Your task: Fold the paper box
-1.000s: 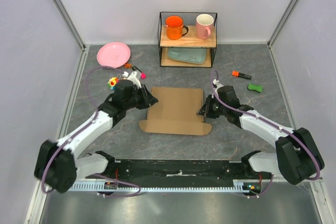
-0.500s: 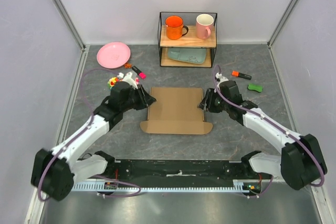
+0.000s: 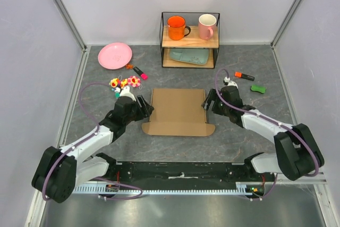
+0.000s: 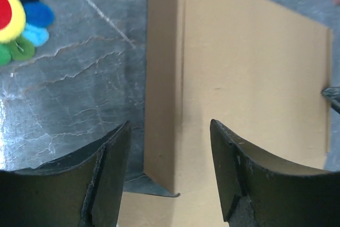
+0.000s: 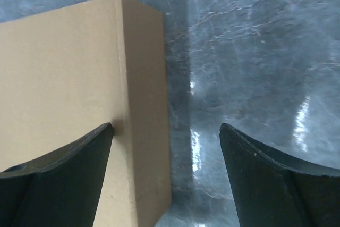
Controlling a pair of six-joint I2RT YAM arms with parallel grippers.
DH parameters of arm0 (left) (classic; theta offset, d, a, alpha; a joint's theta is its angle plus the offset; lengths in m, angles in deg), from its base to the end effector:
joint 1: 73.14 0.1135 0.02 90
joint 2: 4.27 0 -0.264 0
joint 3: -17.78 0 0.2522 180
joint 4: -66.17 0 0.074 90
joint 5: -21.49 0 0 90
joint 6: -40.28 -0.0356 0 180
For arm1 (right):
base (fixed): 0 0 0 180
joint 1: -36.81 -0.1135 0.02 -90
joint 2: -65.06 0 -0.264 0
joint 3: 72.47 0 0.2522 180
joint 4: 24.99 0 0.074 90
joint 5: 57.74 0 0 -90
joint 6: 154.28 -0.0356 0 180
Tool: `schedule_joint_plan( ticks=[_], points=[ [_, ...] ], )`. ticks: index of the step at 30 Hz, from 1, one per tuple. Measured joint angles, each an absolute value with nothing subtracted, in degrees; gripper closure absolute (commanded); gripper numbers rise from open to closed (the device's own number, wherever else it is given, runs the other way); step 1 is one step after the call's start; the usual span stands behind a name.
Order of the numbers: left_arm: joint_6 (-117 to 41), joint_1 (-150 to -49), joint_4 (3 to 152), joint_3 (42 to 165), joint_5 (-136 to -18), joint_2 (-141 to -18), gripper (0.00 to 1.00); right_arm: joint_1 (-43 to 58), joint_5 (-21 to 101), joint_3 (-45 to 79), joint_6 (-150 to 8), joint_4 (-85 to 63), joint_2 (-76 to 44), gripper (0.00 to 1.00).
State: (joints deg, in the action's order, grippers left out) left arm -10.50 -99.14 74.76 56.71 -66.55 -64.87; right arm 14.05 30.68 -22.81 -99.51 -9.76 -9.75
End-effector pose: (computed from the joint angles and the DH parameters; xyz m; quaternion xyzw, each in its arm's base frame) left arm 0.1978 -0.0951 0.1952 -0.1083 0.8603 -0.2559 0.4275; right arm 0.2425 0.1007 0.1901 0.1043 0.9016 0.1924 0.3730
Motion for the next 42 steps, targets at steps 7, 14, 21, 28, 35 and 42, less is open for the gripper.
schedule_joint_plan(
  ticks=[7, 14, 21, 28, 35, 42],
  points=[
    [-7.90, -99.14, 68.18, 55.31, -68.02, -72.15, 0.55, 14.27, 36.16, -26.35, -103.57, -23.29, -15.56, 0.43],
    [-4.16, -98.66, 56.64, 51.68, -70.58, -76.39, 0.88, 14.40, 39.72, -28.01, -104.77, -32.75, -18.66, 0.63],
    [-3.46, -98.42, 51.26, 49.85, -70.62, -77.42, 0.90, 14.23, 38.65, -34.18, -105.91, -40.64, -16.19, 0.62],
    [-3.44, -98.46, 56.92, 49.85, -70.60, -72.39, 0.69, 13.55, 37.26, -35.64, -105.78, -35.68, -11.76, 0.38],
    [-3.95, -99.25, 72.64, 56.43, -66.95, -57.77, 0.55, 13.00, 34.76, -29.00, -102.89, -17.47, -6.38, 0.31],
    [-5.43, -99.25, 78.13, 57.13, -65.24, -47.21, 0.54, 12.37, 30.04, -23.60, -98.39, -5.69, 6.12, 0.31]
  ],
)
